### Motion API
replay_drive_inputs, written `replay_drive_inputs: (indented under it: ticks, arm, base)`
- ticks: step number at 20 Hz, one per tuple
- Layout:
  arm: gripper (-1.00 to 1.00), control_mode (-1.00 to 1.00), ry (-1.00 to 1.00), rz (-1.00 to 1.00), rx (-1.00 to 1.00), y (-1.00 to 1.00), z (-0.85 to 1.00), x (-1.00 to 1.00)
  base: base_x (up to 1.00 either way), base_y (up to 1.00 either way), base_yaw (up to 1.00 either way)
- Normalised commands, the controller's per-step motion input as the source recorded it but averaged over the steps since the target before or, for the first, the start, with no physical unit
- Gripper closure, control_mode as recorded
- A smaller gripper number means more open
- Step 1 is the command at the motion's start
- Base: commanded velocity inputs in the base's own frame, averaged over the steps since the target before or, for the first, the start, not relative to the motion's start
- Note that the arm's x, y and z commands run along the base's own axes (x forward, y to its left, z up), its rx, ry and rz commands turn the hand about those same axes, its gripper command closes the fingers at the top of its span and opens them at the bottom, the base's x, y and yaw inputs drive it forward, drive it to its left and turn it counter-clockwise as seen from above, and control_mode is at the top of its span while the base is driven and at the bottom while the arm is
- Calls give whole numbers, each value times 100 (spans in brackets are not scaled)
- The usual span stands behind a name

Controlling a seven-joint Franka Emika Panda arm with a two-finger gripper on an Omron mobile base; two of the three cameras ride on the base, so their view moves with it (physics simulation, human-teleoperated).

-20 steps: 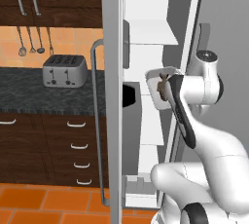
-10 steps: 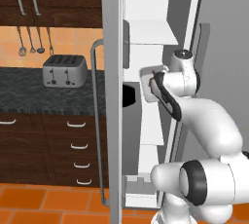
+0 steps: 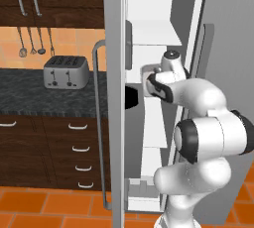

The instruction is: Take the meat container that has the fish and place it on the second highest rack of the freezer. Then take the vegetable container that has the garlic and broccoli and place it on the highest rack of the freezer.

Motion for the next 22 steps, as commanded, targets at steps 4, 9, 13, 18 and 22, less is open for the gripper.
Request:
replay_drive_inputs:
  ticks: [4,9,13,18,22]
  arm:
    - [100,-100,2,-7,0,0,-48,72]
    - [100,-100,0,-3,0,-4,-51,68]
    - [100,-100,0,-8,1,-25,-2,98]
    - [100,-100,3,-10,5,-27,0,100]
    - [-100,-100,0,-2,1,-4,0,31]
  base:
    - [0,0,0]
    - [0,0,0]
    - [0,0,0]
    - [0,0,0]
    - [0,0,0]
